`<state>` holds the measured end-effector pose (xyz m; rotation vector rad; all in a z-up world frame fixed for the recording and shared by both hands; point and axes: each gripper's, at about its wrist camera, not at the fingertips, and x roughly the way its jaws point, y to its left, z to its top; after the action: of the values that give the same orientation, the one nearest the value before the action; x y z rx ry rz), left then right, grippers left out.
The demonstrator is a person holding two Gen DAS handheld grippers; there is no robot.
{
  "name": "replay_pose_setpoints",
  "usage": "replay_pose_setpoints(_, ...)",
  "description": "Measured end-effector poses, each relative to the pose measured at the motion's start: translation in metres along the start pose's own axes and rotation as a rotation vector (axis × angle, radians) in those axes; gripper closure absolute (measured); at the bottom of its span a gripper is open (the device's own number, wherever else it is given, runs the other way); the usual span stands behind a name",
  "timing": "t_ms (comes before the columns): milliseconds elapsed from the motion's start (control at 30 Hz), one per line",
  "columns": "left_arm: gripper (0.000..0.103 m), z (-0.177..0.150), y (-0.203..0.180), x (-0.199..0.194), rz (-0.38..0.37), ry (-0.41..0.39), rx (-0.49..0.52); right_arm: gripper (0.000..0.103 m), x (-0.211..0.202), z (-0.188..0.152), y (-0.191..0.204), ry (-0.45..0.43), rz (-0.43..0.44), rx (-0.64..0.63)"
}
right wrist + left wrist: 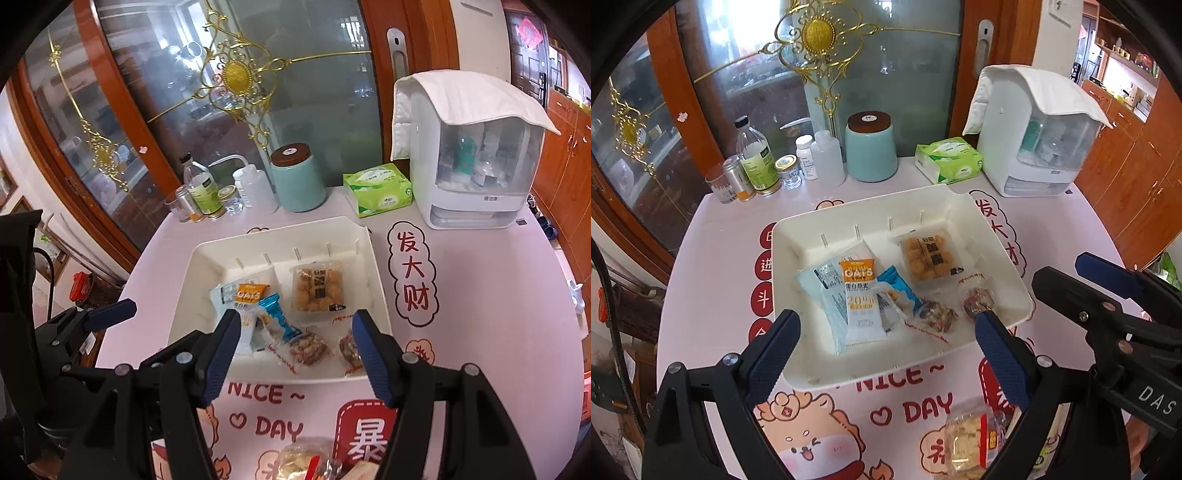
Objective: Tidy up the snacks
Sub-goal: 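Withdraw both open tools from the tray back toward the snack pile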
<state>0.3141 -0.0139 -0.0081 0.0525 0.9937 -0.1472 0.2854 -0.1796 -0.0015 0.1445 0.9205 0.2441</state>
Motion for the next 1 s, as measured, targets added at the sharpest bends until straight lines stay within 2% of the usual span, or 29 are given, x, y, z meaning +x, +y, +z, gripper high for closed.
replay_pose_setpoints(600,0.008,-0.070,-0.032,-0.058,-0.023,-0.063,0.055,0.039,-0.055,-0.060,0.000,0.004,0.043,-0.037)
replay_pose_setpoints(833,0.008,-0.119,-0.040,-0.073,-0.014,-0.070,0.106,0.040,-0.077,-0.109,-0.004,0.027,0.083,-0.069)
replay_pose_setpoints(1000,0.008,-0.154,-0.040,-0.075,-0.018,-0.059,0.114,0.039,-0.078,-0.154,-0.005,0.090,0.082,-0.127)
